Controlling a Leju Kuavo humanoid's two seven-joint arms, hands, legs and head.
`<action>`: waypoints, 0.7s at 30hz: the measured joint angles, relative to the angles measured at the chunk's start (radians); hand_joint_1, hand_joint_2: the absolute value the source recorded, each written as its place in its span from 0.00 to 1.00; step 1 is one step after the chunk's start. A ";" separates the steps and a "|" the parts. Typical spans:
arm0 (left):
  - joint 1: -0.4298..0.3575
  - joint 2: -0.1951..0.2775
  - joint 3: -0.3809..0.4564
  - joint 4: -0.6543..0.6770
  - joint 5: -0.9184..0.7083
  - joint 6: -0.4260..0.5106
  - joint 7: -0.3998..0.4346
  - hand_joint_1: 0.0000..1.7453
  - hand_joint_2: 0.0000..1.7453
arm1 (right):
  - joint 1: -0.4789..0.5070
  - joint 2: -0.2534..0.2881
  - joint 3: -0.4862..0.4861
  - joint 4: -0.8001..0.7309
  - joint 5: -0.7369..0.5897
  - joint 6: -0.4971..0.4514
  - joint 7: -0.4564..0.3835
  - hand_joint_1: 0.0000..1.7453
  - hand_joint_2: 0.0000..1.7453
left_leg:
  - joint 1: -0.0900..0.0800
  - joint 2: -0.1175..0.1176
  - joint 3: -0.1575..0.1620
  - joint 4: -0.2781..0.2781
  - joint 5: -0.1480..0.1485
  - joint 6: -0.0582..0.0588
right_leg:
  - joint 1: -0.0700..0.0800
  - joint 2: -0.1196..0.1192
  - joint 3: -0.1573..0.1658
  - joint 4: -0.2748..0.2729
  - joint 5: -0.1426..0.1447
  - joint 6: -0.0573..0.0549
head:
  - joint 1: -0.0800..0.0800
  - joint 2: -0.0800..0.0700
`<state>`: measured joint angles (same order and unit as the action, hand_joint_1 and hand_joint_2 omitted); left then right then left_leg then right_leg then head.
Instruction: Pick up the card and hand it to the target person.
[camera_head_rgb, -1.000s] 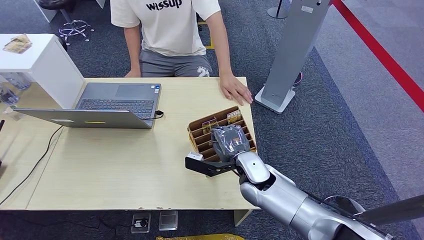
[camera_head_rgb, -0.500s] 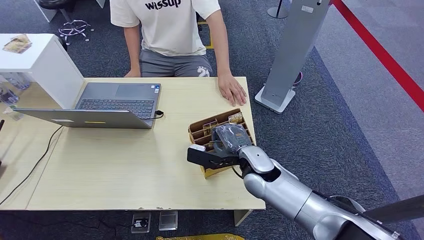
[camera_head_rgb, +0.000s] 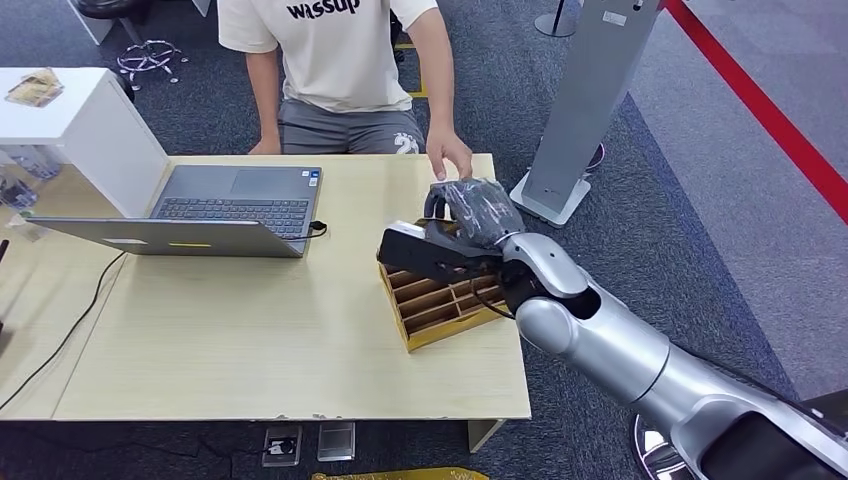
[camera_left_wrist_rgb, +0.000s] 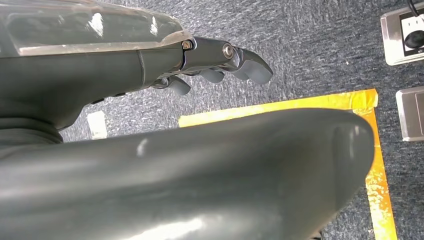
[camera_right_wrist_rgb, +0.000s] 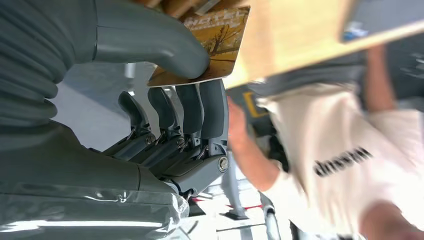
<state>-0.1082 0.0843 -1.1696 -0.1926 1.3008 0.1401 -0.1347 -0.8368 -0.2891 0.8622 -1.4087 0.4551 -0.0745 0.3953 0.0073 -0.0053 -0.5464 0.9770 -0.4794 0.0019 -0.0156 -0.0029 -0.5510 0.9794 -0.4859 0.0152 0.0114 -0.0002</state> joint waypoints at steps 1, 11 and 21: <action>0.000 0.000 0.000 0.000 0.001 0.000 -0.001 0.00 0.00 | -0.004 -0.001 -0.002 -0.012 -0.021 -0.018 -0.017 0.82 1.00 | 0.000 0.000 0.000 0.000 0.000 0.000 | 0.000 0.000 0.000 0.000 0.000 0.000 | 0.000 0.000; -0.001 0.000 0.000 0.000 0.001 -0.002 -0.006 0.00 0.00 | -0.007 0.000 -0.005 -0.037 -0.103 -0.132 -0.150 0.82 1.00 | 0.000 0.000 0.000 0.000 0.000 0.000 | 0.000 0.000 0.000 0.000 0.000 0.000 | 0.001 0.000; -0.014 0.000 0.000 0.000 -0.014 0.004 -0.004 0.00 0.00 | 0.021 0.007 -0.011 0.039 0.122 -0.377 -0.227 0.82 1.00 | 0.000 0.000 0.000 0.000 0.000 0.000 | 0.000 0.000 0.000 0.000 0.000 0.000 | 0.001 0.000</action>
<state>-0.1218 0.0843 -1.1698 -0.1926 1.2865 0.1438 -0.1385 -0.8154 -0.2818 0.8516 -1.3701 0.5775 -0.4518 0.1684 0.0073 -0.0057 -0.5468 0.9771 -0.4794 0.0020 -0.0156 -0.0031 -0.5509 0.9794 -0.4860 0.0152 0.0120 -0.0004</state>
